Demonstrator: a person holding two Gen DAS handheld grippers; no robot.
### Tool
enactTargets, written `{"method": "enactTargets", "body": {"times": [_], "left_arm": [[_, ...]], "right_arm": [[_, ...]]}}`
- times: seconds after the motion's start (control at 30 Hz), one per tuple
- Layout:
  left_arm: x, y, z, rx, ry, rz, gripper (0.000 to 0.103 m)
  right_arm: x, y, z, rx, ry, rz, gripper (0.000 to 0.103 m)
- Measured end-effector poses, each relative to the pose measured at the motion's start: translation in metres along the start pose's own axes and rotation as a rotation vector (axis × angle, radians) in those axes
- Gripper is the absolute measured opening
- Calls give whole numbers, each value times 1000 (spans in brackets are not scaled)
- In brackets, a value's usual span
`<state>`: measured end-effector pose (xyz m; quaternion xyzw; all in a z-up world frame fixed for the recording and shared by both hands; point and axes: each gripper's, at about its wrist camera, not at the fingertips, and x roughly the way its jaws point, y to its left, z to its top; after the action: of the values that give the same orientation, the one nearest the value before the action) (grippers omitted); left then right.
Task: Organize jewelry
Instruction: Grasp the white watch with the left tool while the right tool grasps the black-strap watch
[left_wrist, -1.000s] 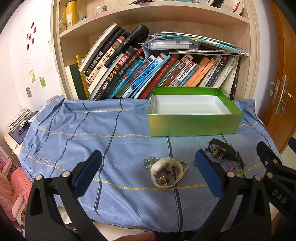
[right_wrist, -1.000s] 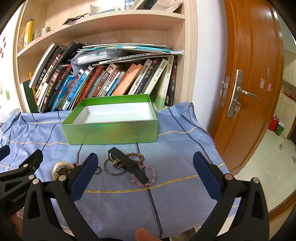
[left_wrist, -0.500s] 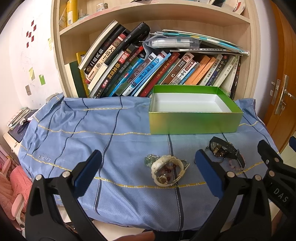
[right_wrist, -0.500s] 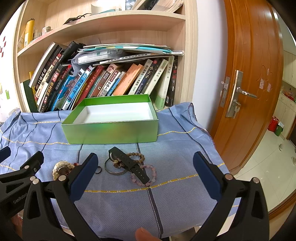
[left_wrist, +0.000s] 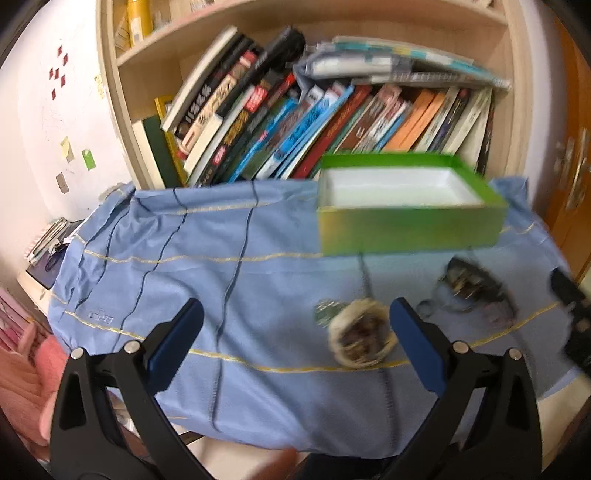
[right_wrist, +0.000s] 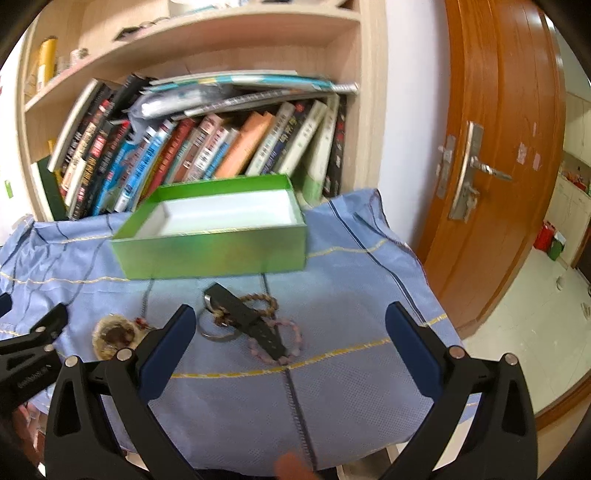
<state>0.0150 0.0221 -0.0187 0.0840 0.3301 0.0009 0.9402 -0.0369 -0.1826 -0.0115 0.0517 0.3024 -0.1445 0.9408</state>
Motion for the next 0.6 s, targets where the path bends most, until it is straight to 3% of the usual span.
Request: {"method": "enactTargets", "body": {"times": [0.07,0.13,0.27,0.43,0.47,0.53,0.6], "left_arm": [[10,8,-4,0,47,-34,99],[17,12,-8,10,75,-59,90],[26,11,-14,15,133,-148,75],[41,-8,-17,60,185,-224,69],[47,-11,-17,64,196,-227,66],[63,-14,-16,46,241,-248,51],[77,-13,-15,22,283,-267,46]], "right_arm": [[7,-1,-3,-22,32,18,100],[13,0,-6,-32,53,33,99],[38,12,-12,-77,125,94,81],[70,28,-13,-93,192,101,73],[75,29,-12,-90,203,107,70],[82,31,-10,-98,212,113,63],[90,33,-10,-110,226,117,43]]}}
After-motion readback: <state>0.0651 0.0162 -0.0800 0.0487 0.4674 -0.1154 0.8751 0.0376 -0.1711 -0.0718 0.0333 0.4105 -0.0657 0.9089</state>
